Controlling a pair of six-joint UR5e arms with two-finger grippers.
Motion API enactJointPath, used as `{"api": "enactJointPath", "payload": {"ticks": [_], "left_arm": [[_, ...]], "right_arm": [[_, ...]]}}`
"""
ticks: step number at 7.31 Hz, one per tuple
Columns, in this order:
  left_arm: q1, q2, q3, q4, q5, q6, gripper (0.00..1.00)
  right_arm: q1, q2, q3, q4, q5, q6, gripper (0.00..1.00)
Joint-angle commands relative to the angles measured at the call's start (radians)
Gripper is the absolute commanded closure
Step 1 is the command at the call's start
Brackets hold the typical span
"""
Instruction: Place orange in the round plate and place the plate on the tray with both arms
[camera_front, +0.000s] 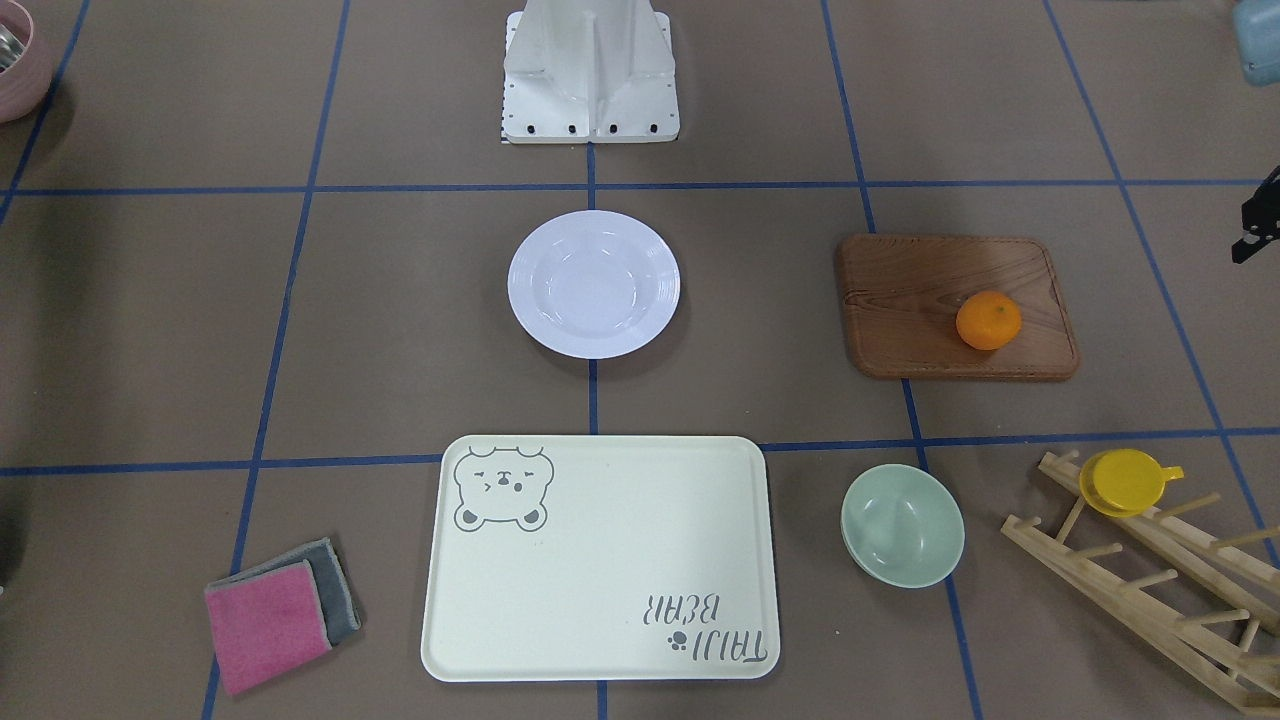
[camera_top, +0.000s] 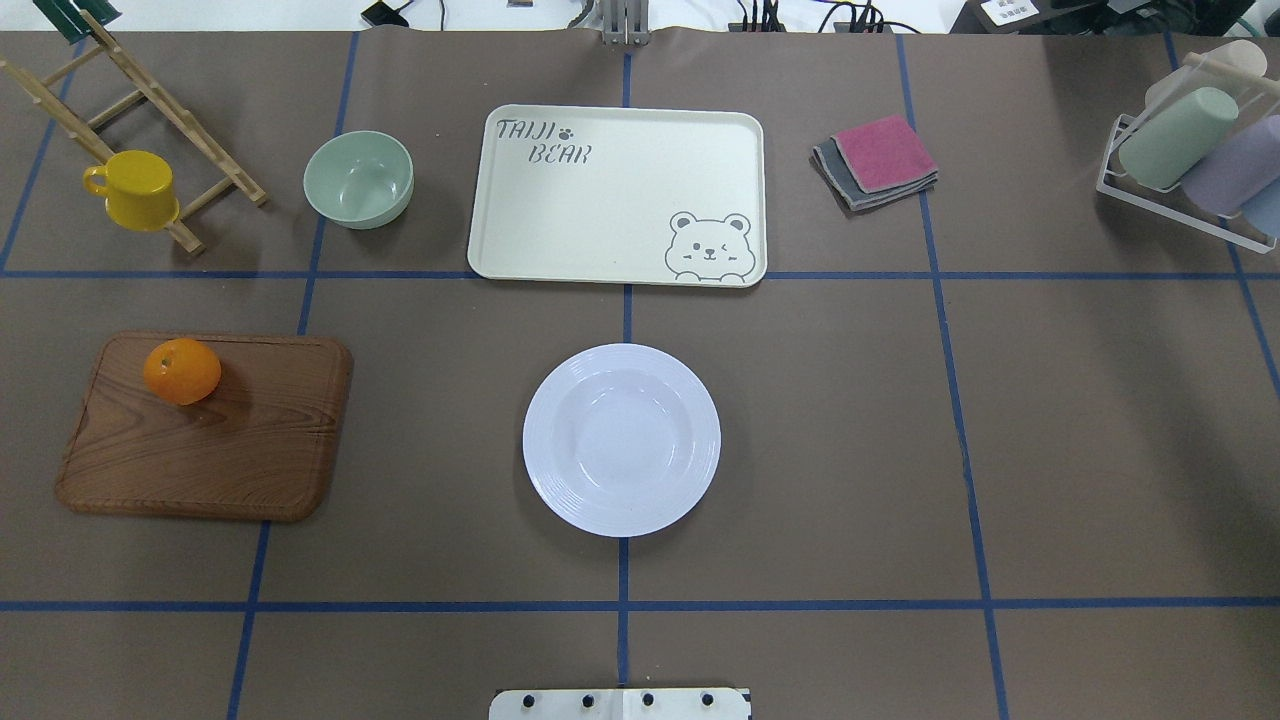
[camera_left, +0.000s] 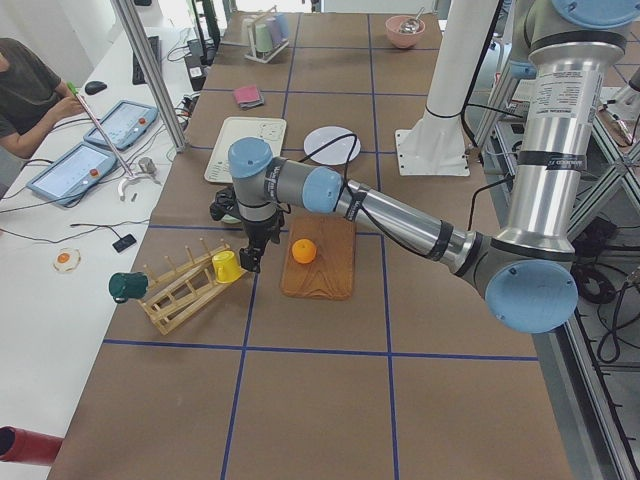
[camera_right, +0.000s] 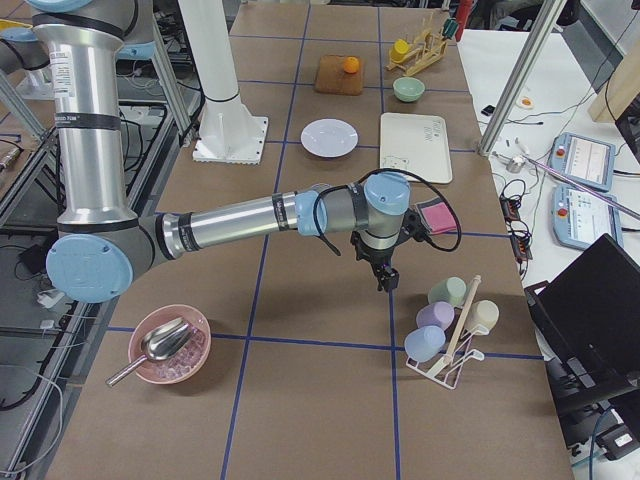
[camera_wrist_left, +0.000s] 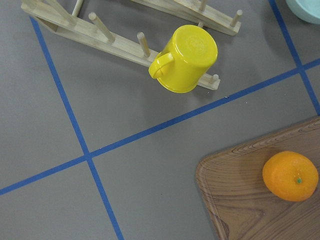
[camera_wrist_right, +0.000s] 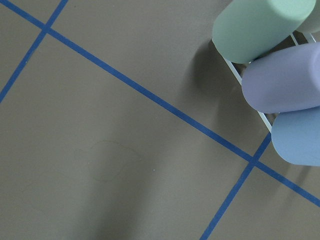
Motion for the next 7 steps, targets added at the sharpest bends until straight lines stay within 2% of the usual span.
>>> {"api": "enactJointPath", "payload": {"ticks": [1, 2, 3, 7], "left_arm": [[-0.001, 0.004, -0.026, -0.001, -0.034, -0.003, 0.01], [0.0, 0.013, 0.012, -0.007, -0.031, 0.006, 0.01], [-0.001, 0.011, 0.044, -0.081, -0.034, 0.0, 0.01], [0.002, 0.042, 0.025, -0.105, -0.036, 0.001, 0.01]], "right_arm": [[-0.005, 0.006, -0.014, 0.027, 0.002, 0.002, 0.0], [-0.004, 0.003, 0.016, 0.028, 0.06, 0.003, 0.0], [-0.004, 0.005, 0.023, 0.027, 0.091, 0.005, 0.0], [-0.008, 0.008, 0.018, 0.028, 0.09, 0.003, 0.0]]}}
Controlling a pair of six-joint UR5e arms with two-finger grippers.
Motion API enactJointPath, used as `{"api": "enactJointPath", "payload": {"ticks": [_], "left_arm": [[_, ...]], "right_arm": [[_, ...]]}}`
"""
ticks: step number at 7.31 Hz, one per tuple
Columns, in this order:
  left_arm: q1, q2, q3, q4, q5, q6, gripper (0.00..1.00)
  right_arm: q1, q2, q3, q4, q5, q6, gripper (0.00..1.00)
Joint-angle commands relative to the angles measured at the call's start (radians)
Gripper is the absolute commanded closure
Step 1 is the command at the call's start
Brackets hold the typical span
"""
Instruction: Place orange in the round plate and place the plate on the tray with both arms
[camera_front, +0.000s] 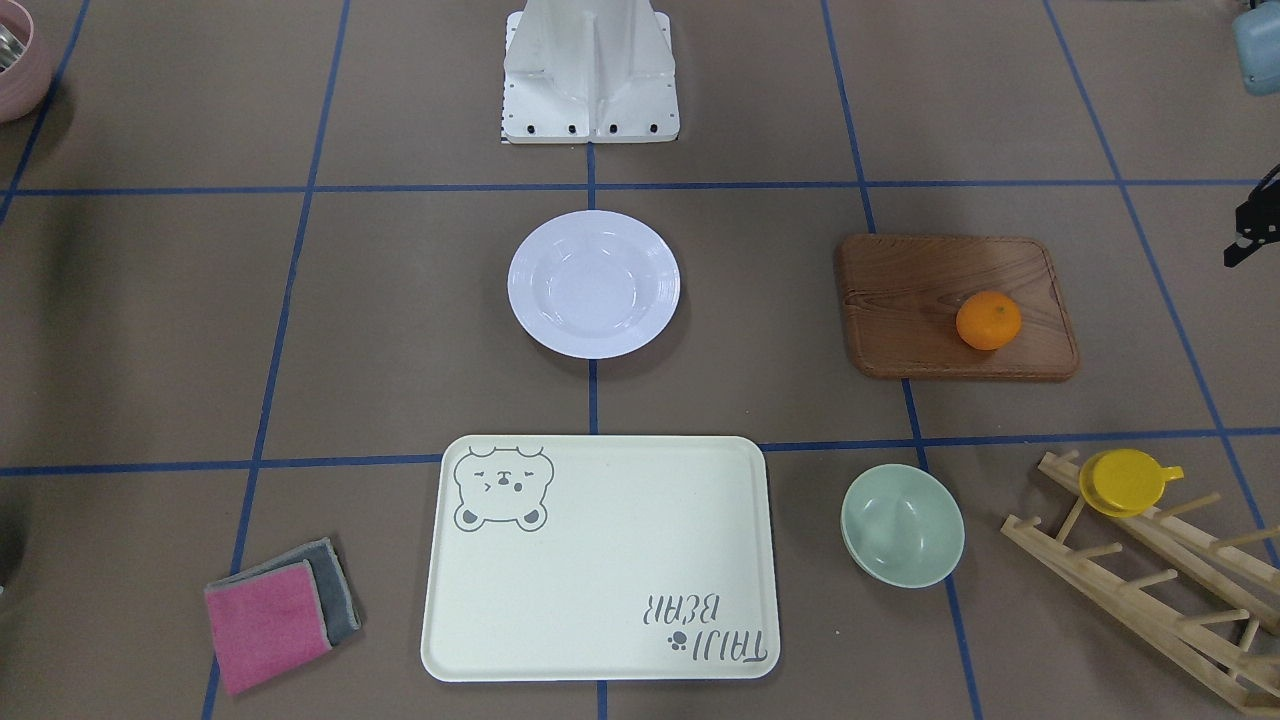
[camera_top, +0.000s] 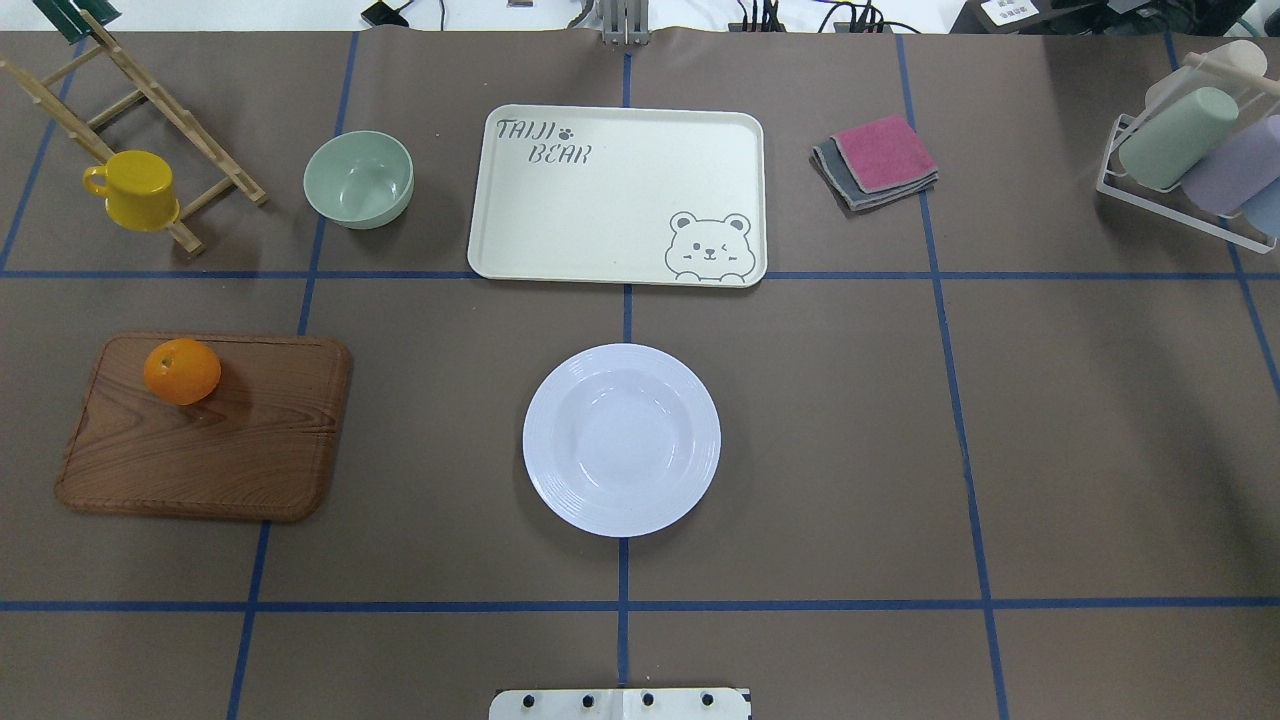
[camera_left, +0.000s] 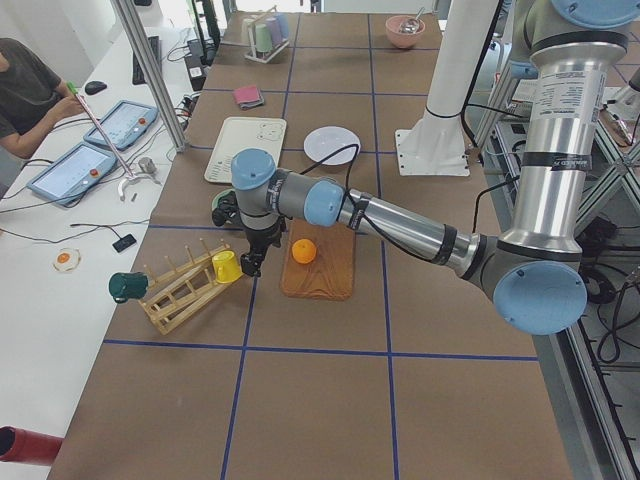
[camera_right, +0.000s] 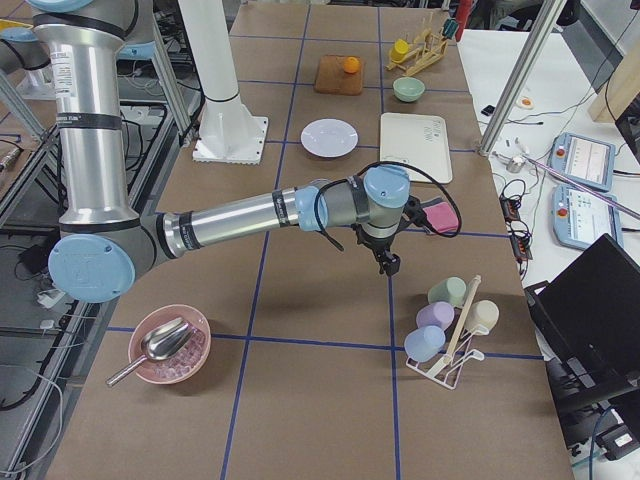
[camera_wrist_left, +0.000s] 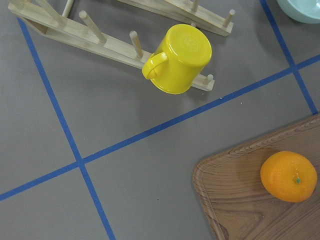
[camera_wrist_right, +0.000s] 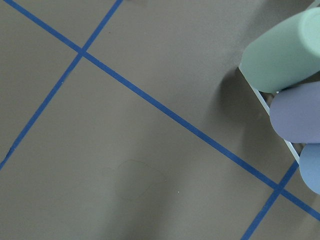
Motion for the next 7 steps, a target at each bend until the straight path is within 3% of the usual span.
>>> {"api": "enactJointPath", "payload": {"ticks": [1, 3, 5, 7], "left_arm": [[0.001, 0.011, -0.004, -0.003, -0.001, -0.001, 0.01], [0.051, 0.008, -0.002, -0.003, -0.001, -0.01, 0.01], [0.264, -0.012, -0.002, -0.111, 0.034, -0.232, 0.01], [0.463, -0.01, 0.013, -0.235, 0.173, -0.391, 0.01]], "right_arm": [[-0.007, 0.0, 0.004, 0.0, -0.005, 0.0, 0.0], [-0.011, 0.0, 0.008, 0.0, -0.001, 0.0, 0.0], [-0.015, -0.008, 0.007, 0.029, 0.003, -0.002, 0.0], [-0.021, -0.014, 0.004, 0.034, 0.003, -0.002, 0.0]]}}
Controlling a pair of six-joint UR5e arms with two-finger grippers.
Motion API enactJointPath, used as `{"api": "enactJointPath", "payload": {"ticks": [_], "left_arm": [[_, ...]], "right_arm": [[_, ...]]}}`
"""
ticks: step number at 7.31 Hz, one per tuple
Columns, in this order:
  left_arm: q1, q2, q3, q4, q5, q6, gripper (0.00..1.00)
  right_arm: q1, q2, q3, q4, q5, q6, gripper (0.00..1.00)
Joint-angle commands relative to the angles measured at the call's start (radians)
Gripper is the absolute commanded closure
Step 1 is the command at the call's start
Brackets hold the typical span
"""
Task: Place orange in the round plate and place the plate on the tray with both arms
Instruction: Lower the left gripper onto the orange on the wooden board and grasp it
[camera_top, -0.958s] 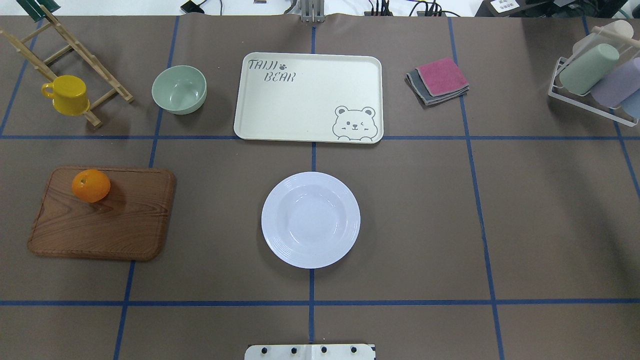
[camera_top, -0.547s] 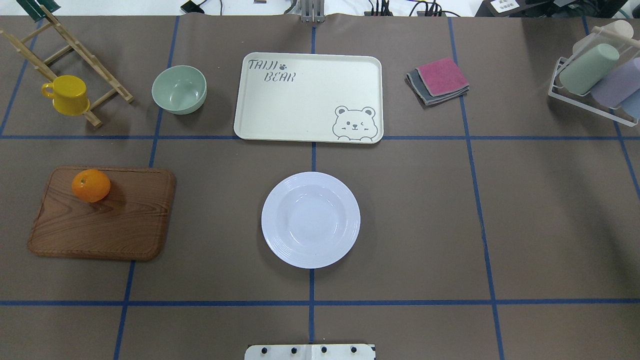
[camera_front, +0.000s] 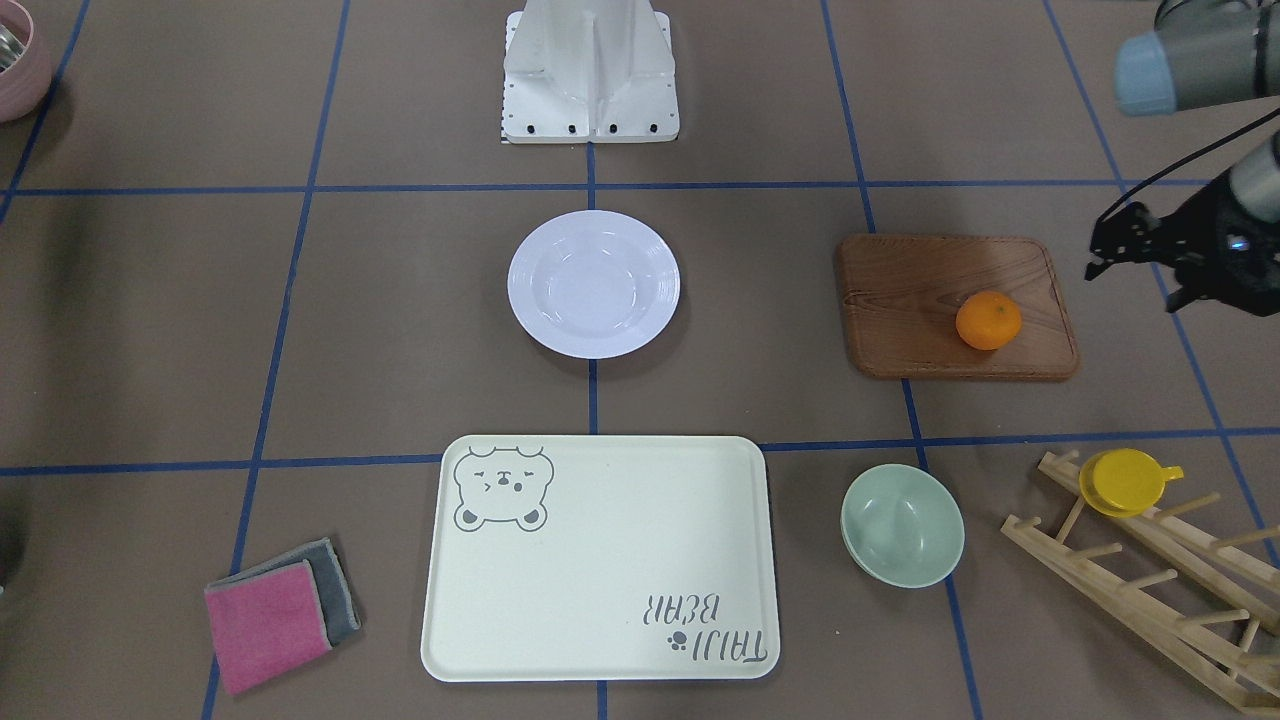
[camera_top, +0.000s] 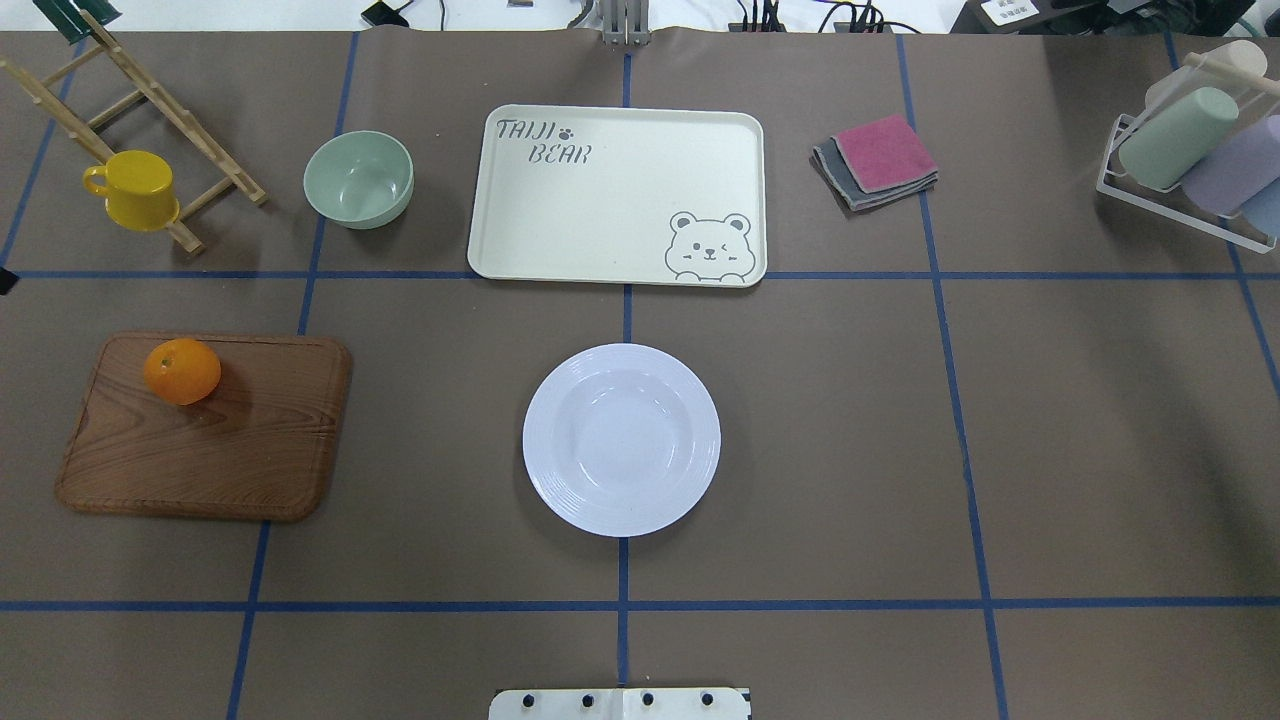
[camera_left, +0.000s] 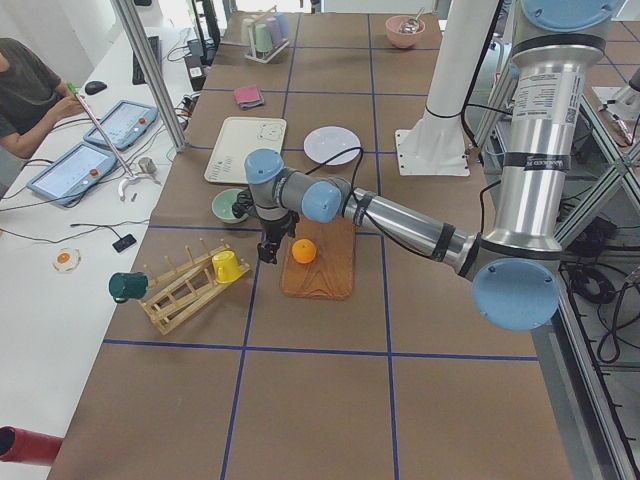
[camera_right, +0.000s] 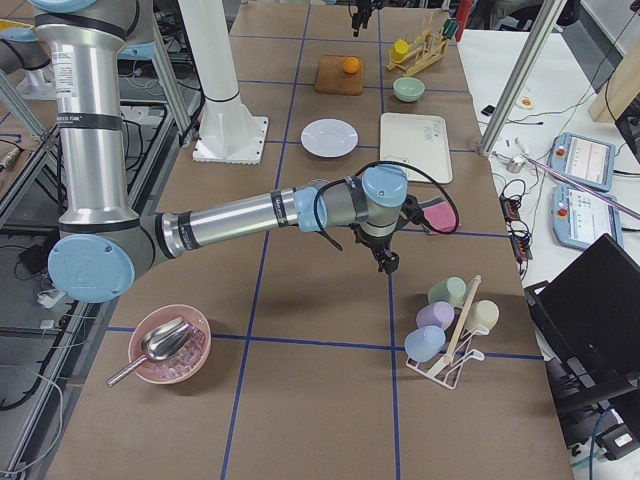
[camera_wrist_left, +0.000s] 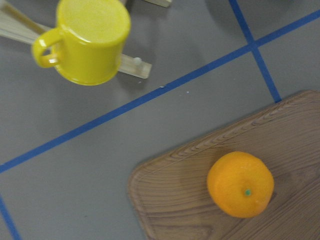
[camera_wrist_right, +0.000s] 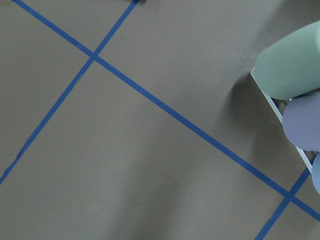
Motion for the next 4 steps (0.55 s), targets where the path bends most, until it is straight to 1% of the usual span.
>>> {"api": "enactJointPath", "payload": {"ticks": [1, 2, 4], "left_arm": [[0.14, -0.001, 0.016, -0.083, 0.118, -0.091, 0.01], [0.144, -0.004, 0.035, -0.084, 0.119, -0.092, 0.01], [0.157, -0.003, 0.041, -0.084, 0.112, -0.092, 0.01]], "right_arm": [[-0.008, -0.002, -0.003, 0.005, -0.001, 0.002, 0.0], [-0.011, -0.003, -0.005, 0.005, -0.001, 0.002, 0.0], [-0.017, -0.003, -0.006, 0.005, -0.001, 0.002, 0.0]]}}
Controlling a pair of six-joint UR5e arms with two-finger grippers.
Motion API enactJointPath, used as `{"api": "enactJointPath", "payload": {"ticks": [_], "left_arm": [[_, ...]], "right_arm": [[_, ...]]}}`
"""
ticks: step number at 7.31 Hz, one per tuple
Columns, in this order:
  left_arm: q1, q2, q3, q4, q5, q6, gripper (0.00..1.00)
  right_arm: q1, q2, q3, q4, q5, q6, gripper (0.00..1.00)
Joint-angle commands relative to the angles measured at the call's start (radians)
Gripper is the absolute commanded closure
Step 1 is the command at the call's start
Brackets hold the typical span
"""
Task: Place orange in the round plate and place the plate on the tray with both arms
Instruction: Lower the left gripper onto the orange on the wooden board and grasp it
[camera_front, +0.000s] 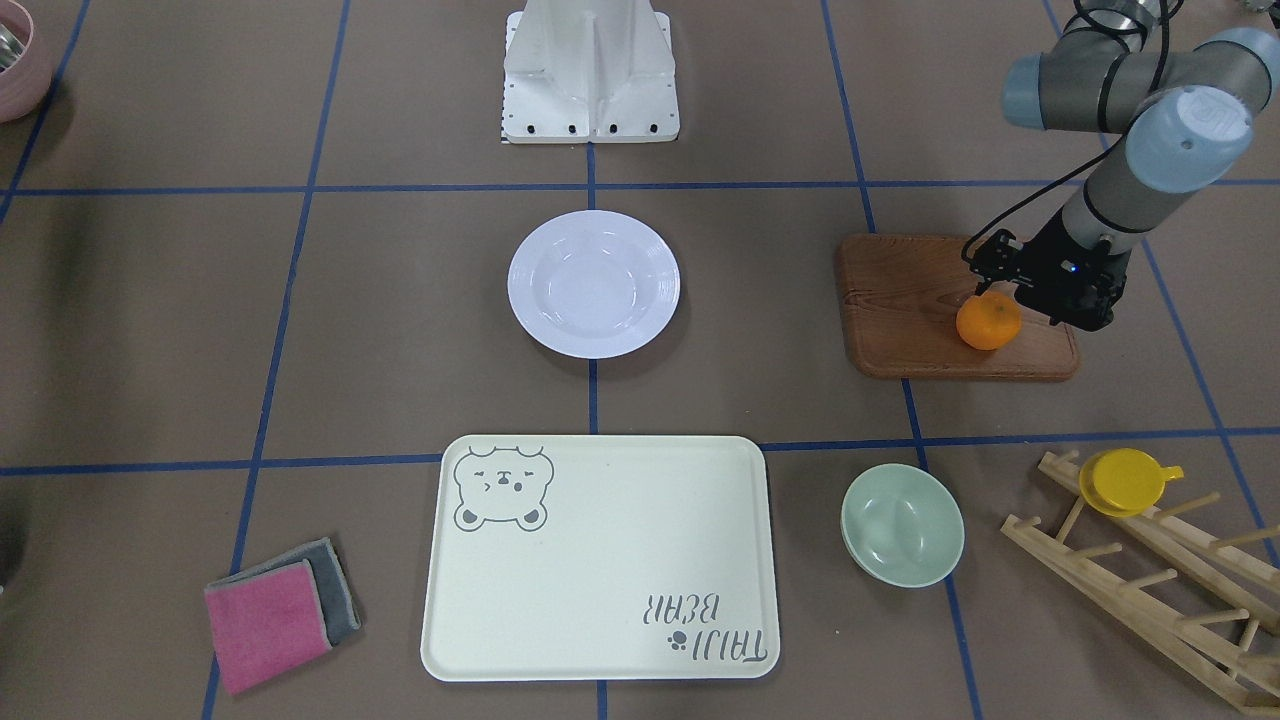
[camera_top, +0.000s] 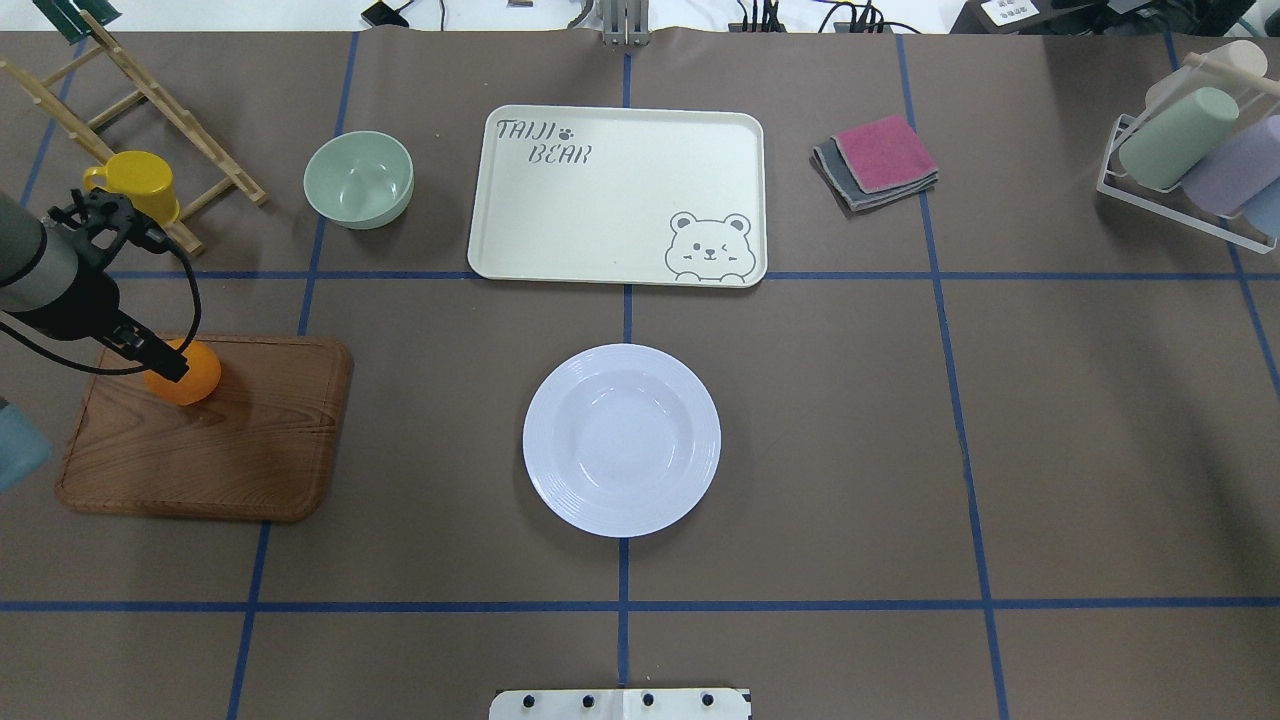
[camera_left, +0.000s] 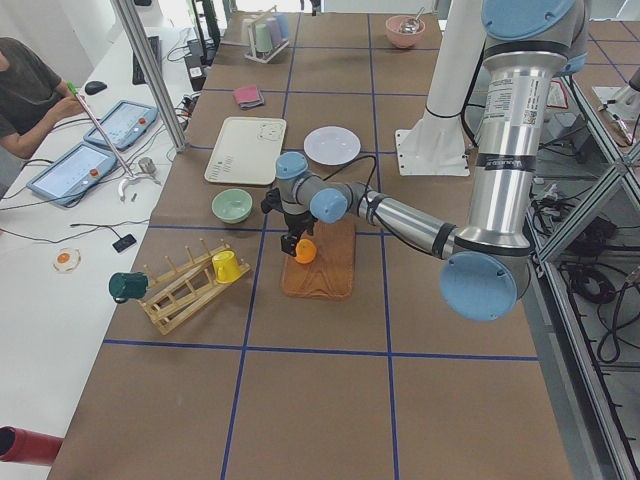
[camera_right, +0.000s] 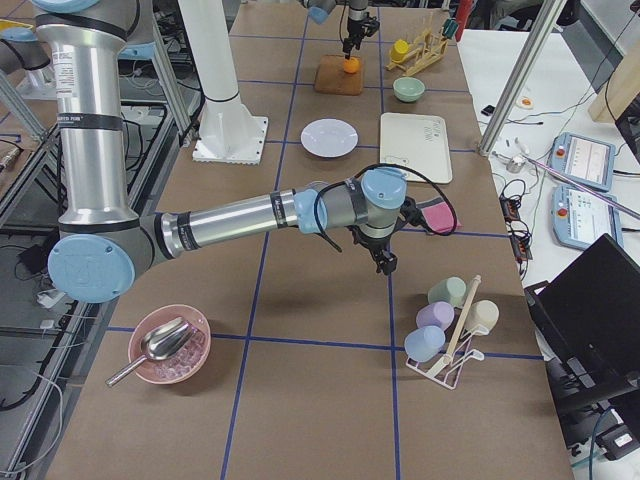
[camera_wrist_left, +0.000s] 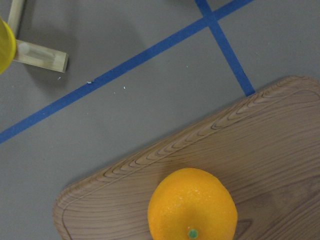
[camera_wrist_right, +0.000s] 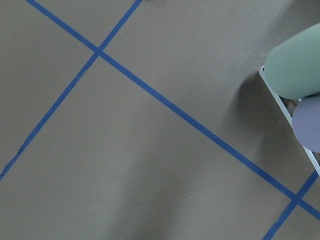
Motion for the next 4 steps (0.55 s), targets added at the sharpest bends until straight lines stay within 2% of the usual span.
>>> {"api": "enactJointPath", "payload": {"ticks": [1, 4], "left_arm": [[0.01, -0.001, 0.027, -0.018, -0.002, -0.002, 0.01], [0.01, -0.003, 0.071, -0.098, -0.004, -0.005, 0.01]], "right_arm": [[-0.003, 0.0, -0.002, 0.001, 0.0, -0.001, 0.0], [-0.003, -0.002, -0.002, -0.001, 0.001, -0.001, 0.0]]}}
